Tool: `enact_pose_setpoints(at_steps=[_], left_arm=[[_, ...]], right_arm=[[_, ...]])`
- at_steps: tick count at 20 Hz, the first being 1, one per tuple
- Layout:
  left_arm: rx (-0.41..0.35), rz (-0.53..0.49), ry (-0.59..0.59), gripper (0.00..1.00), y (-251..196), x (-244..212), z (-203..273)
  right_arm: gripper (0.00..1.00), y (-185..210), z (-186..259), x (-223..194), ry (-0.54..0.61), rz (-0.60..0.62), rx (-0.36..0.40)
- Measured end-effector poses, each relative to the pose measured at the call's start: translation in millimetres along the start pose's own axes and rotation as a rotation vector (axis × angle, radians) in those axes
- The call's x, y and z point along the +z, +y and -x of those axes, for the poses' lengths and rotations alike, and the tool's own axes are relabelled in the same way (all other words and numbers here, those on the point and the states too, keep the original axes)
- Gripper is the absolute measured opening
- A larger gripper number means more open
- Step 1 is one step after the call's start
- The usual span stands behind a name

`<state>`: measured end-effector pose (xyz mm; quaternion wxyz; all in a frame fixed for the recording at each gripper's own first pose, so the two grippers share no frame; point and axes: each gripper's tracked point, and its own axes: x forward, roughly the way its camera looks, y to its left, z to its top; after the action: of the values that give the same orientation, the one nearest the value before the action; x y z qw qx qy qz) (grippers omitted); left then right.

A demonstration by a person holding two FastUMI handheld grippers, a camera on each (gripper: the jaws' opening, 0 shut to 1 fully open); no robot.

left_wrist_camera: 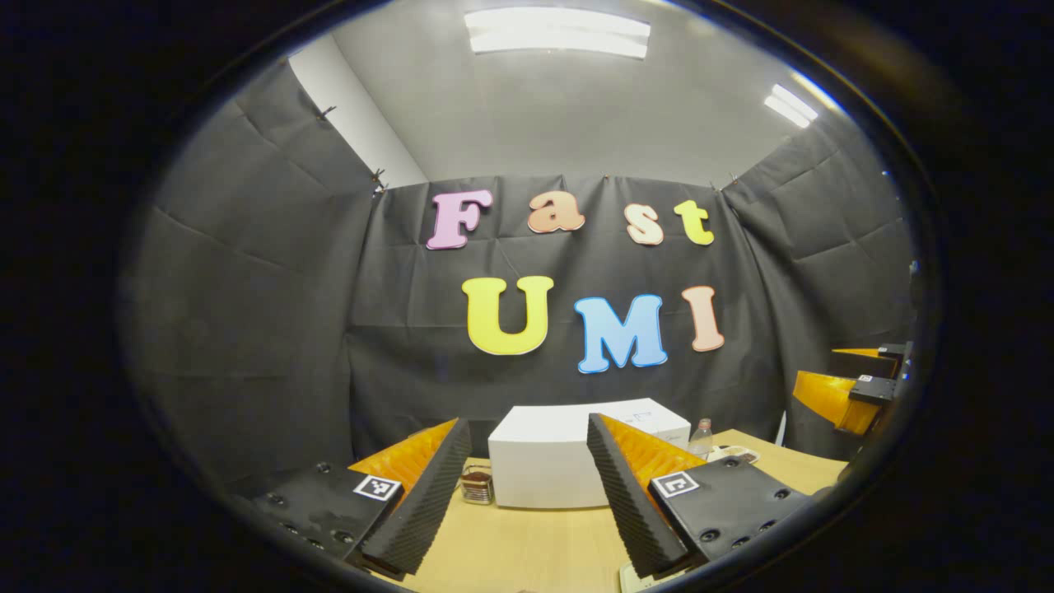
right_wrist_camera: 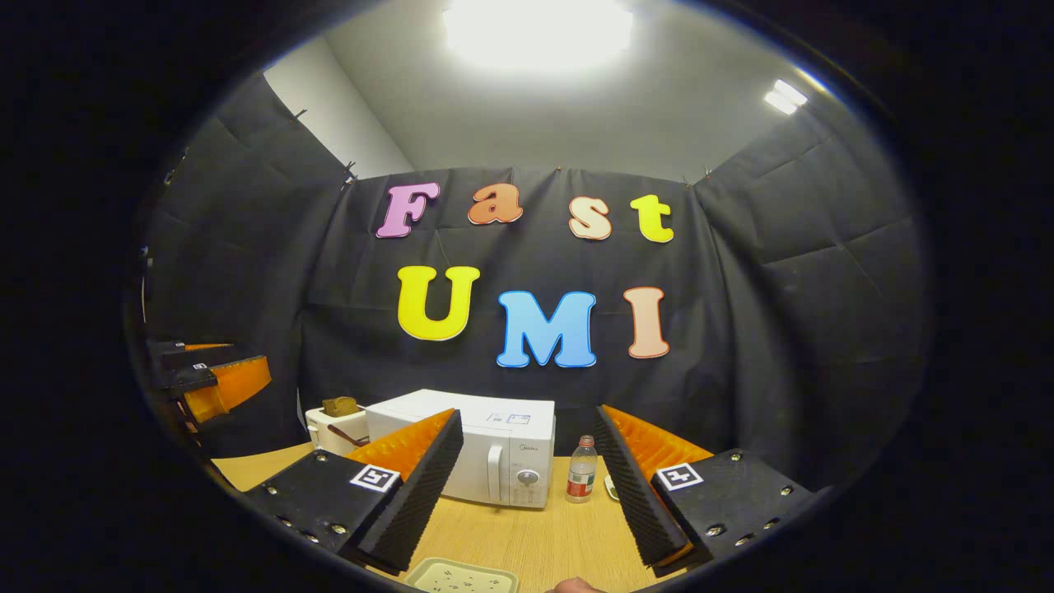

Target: Open the microwave oven with the left hand, put the food in, and close the microwave oven.

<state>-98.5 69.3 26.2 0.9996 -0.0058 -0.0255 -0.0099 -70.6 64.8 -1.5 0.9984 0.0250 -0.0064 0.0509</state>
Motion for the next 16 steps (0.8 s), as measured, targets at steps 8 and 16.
enact_pose_setpoints(at_steps=[8, 16], left_arm=[[-0.012, -0.007, -0.008, 0.95, -11, 1, 5], [-0.020, -0.022, -0.012, 0.95, -15, 4, 6]], right_arm=[[0.97, -7, 12, 0, -0.005, -0.009, -0.001], [0.97, -6, 14, 4, -0.005, -0.012, 0.009]])
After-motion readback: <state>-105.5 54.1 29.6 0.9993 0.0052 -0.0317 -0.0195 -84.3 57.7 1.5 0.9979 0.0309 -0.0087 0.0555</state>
